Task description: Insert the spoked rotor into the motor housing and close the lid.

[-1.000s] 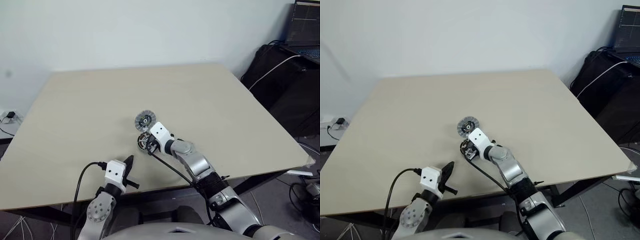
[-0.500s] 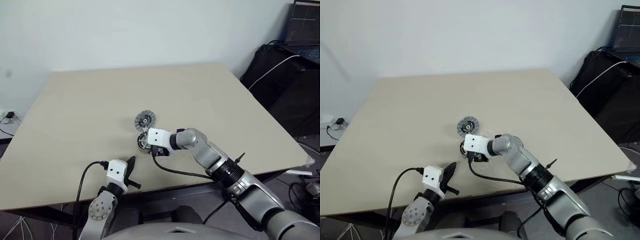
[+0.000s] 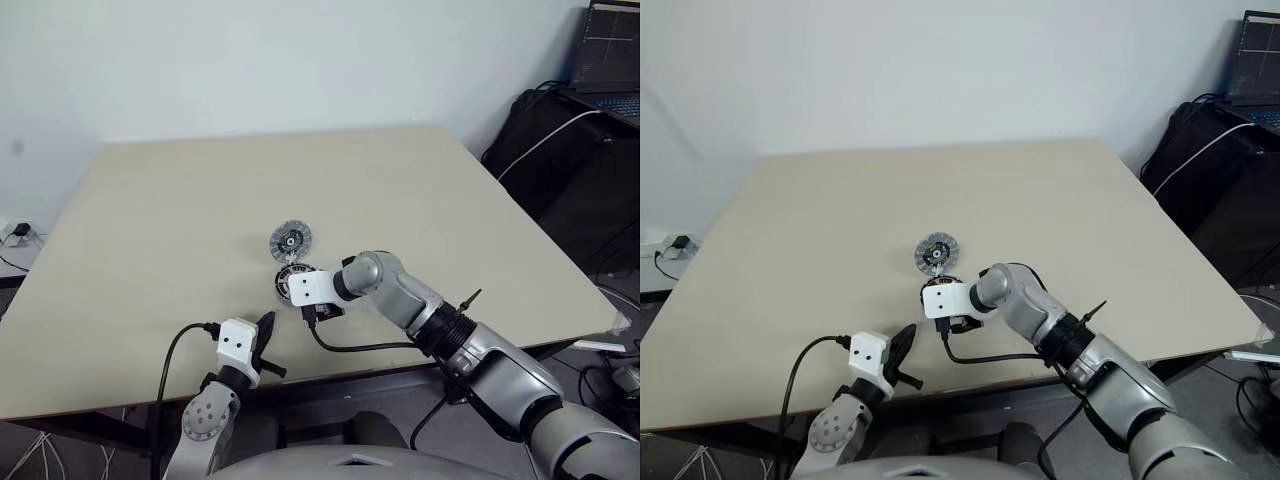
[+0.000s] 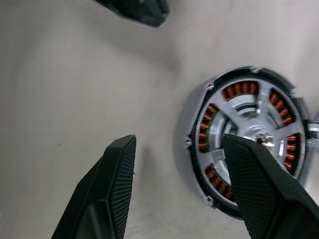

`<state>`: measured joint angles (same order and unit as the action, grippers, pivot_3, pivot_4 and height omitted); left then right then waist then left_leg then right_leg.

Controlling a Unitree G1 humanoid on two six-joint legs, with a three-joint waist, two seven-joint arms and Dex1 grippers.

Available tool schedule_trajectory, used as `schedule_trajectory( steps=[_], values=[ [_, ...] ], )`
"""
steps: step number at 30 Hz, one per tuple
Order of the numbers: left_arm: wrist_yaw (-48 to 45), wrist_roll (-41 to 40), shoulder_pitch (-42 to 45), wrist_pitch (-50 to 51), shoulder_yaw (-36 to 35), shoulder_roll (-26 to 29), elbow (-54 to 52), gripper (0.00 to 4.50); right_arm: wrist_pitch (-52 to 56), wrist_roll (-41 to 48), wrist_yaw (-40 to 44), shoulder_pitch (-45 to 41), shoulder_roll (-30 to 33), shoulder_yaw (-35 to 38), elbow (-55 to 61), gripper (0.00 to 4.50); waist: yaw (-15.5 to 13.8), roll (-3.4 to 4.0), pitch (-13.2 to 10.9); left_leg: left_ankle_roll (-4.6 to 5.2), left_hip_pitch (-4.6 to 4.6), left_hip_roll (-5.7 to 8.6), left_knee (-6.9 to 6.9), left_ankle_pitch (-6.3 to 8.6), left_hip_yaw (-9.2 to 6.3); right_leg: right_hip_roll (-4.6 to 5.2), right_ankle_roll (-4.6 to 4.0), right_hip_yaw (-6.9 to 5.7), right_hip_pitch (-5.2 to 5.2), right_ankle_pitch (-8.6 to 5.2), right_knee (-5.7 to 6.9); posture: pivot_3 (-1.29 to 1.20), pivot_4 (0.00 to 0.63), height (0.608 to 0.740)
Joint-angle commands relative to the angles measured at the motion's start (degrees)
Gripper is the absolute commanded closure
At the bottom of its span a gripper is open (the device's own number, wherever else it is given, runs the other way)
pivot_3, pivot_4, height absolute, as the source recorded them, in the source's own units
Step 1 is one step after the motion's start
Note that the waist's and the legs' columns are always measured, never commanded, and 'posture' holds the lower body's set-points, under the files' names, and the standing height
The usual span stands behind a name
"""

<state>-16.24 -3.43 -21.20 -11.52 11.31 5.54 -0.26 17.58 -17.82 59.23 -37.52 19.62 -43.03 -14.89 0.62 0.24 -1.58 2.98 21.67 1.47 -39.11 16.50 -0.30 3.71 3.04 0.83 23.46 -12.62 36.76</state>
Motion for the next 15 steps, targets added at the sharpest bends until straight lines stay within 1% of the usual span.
schedule_trajectory(
  steps=[1,6,7,9,15],
  values=[
    [0.1,-0.3,0.4,-0.6,0.1,-0.6,-0.7,4.5,-1.8,-1.2,0.6,-2.5,-0.9,0.3,-2.5,1.58,0.0,0.0,0.0,0.0,0.0,0.0,0.0,0.0,0.0,0.0,0.0,0.0,0.0,0.0,0.0,0.0,0.0,0.74],
    [0.1,-0.3,0.3,-1.0,0.0,-1.0,-0.2,4.5,-3.0,-2.2,1.6,-3.5,-1.9,0.4,-5.9,1.58,0.0,0.01,0.0,0.0,0.0,0.01,0.0,0.0,0.0,0.02,0.0,0.0,0.0,0.0,0.0,0.0,0.0,0.74],
    [0.1,-0.3,0.2,-1.1,-0.1,-1.1,-0.1,4.5,-3.3,-2.5,1.7,-3.8,-2.1,0.4,-6.8,1.75,0.0,0.01,0.0,0.0,0.0,0.01,0.0,0.0,0.0,0.02,-0.01,0.0,0.0,0.0,0.0,0.0,0.0,0.74],
    [0.2,-0.3,0.1,-1.3,-0.2,-1.3,0.1,4.5,-4.0,-2.9,1.6,-4.3,-2.5,0.4,-8.5,2.21,0.0,0.05,0.0,-0.01,0.0,0.01,0.0,0.0,-0.01,0.04,-0.01,0.0,0.0,0.01,0.01,0.0,0.0,0.74],
    [0.5,-0.4,0.0,-2.4,-0.4,-1.9,1.5,4.5,-5.2,-3.4,1.5,-5.2,-3.5,0.9,-11.2,4.14,0.1,0.1,0.1,-0.02,-0.01,0.01,0.0,0.01,-0.04,0.07,-0.02,-0.01,0.0,0.01,0.03,0.0,0.0,0.74]
  ],
)
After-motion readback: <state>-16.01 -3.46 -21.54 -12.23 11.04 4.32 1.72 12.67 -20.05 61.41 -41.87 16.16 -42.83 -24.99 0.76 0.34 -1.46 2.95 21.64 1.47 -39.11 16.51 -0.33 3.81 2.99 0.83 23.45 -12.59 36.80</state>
